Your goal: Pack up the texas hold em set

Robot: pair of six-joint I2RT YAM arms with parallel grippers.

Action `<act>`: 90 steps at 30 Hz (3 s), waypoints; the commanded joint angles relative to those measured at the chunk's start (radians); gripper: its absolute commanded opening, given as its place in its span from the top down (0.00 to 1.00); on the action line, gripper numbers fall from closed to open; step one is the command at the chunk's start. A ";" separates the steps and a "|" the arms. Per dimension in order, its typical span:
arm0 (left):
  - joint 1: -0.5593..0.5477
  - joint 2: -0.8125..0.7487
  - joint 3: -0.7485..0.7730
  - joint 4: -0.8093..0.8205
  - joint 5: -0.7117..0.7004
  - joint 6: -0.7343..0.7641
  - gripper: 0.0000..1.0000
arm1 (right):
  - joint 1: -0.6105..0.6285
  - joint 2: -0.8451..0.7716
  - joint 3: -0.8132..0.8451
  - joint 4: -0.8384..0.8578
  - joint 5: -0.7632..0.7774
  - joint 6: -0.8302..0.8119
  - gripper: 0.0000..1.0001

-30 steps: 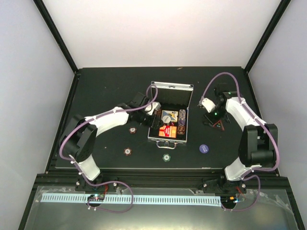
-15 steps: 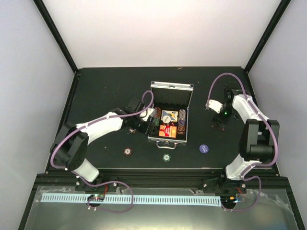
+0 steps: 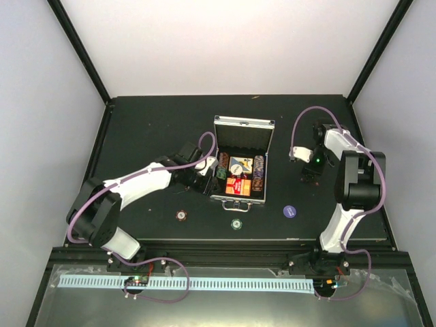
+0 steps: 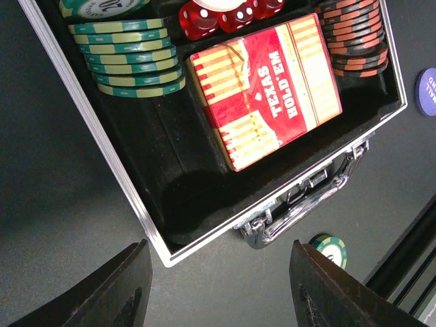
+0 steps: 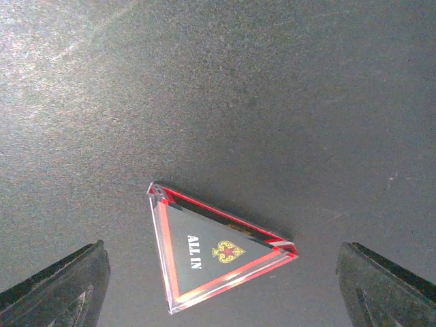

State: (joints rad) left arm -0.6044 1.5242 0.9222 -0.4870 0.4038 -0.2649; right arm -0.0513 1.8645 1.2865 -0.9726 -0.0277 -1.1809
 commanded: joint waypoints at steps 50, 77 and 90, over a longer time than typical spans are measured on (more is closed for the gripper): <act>0.115 -0.102 -0.096 0.007 -0.074 -0.077 0.42 | 0.359 -0.295 -0.064 -0.099 -0.122 0.140 0.48; 0.181 -0.237 -0.212 0.010 -0.110 -0.105 0.42 | 0.703 0.050 0.173 0.049 -0.157 0.332 0.47; 0.181 -0.237 -0.202 0.004 -0.115 -0.099 0.42 | 0.706 0.100 0.158 0.045 -0.195 0.297 0.41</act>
State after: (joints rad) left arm -0.4313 1.3022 0.7097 -0.4797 0.3023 -0.3595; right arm 0.6495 1.9602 1.4380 -0.9222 -0.1951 -0.8627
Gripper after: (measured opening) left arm 0.582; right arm 0.633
